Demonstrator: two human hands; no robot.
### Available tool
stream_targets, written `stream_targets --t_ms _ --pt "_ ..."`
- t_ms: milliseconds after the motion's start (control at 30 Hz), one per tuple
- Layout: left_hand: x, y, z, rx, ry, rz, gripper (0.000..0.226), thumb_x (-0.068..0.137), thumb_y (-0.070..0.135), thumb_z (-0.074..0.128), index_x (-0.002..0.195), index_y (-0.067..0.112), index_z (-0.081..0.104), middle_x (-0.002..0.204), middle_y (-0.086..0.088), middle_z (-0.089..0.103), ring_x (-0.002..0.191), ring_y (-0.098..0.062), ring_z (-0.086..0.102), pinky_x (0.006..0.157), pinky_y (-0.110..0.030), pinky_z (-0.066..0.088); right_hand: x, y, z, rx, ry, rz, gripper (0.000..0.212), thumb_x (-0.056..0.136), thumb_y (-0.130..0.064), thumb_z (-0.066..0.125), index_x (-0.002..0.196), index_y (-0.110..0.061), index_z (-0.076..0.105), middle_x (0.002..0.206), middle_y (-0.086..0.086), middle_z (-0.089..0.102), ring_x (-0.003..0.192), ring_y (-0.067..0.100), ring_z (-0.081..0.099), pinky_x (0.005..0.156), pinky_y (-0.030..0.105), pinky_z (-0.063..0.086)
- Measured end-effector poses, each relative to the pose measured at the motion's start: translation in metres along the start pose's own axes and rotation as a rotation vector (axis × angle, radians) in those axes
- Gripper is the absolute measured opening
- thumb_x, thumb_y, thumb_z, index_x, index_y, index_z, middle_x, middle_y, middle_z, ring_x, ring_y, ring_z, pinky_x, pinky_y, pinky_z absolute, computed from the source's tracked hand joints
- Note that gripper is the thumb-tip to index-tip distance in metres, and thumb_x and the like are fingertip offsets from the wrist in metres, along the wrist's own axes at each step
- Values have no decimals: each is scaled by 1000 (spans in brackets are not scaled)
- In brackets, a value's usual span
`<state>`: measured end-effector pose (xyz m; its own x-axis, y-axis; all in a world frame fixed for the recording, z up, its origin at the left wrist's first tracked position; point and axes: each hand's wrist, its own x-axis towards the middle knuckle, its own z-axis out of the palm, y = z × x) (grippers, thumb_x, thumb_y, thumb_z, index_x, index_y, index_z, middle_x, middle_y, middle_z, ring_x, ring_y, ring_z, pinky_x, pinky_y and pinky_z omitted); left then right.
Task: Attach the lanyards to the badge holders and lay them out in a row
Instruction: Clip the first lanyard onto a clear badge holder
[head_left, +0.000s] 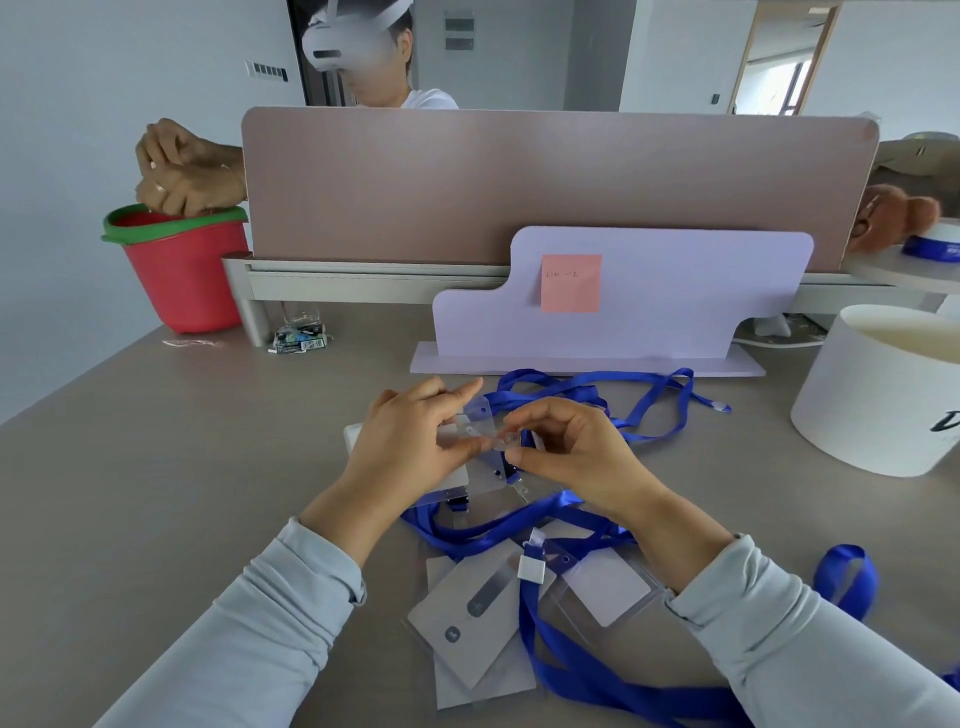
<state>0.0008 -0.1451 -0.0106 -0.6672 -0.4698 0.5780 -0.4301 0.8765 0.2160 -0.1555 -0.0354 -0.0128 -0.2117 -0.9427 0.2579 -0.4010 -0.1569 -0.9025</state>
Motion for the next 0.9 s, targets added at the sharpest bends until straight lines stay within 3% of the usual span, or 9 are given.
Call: stream_targets --t_ms 133,233,367,500,667,767,900 --pt "1 5 -3 -2 -4 -28 52 69 47 73 114 25 64 68 18 40 56 3 37 70 -26 32 1 2 0 -79 62 -2 22 76 -12 74 82 -31 66 79 -13 70 65 -5 61 68 14 49" --pt "2 7 -5 -32 -19 -59 34 66 47 76 92 27 68 62 21 39 56 10 37 69 -25 29 1 2 2 -138 75 -29 24 76 -11 74 80 -33 66 79 -16 69 73 -2 64 71 12 50" --pt "1 9 -10 -31 -104 -71 28 68 50 73 69 30 54 68 17 52 61 9 44 74 -24 25 0 1 3 -201 55 -86 26 78 -9 72 78 -35 66 79 -18 68 78 0 64 73 10 49" --pt "1 10 -19 3 -178 -54 26 71 53 68 70 33 51 73 20 53 70 -3 53 81 -24 23 0 0 4 -237 46 -125 25 78 -9 72 77 -33 67 75 -19 67 76 0 63 71 9 48" --pt "1 15 -24 -18 -230 -82 22 78 50 62 90 33 67 73 12 64 78 -12 53 82 -22 22 0 -1 4 -251 39 -157 26 79 -11 71 78 -36 67 74 -22 67 77 1 64 73 13 50" --pt "2 14 -25 -55 -282 -72 19 80 50 60 89 36 70 83 10 70 80 -9 58 92 -25 24 0 -1 4 -256 31 -175 29 79 -10 71 77 -39 66 74 -29 66 78 0 64 74 11 49" --pt "2 15 -25 -95 -285 -77 15 82 44 61 86 33 71 83 11 68 81 -6 57 92 -26 24 0 -1 4 -231 48 -178 28 78 -9 72 78 -37 67 74 -29 66 79 -1 65 74 9 48"
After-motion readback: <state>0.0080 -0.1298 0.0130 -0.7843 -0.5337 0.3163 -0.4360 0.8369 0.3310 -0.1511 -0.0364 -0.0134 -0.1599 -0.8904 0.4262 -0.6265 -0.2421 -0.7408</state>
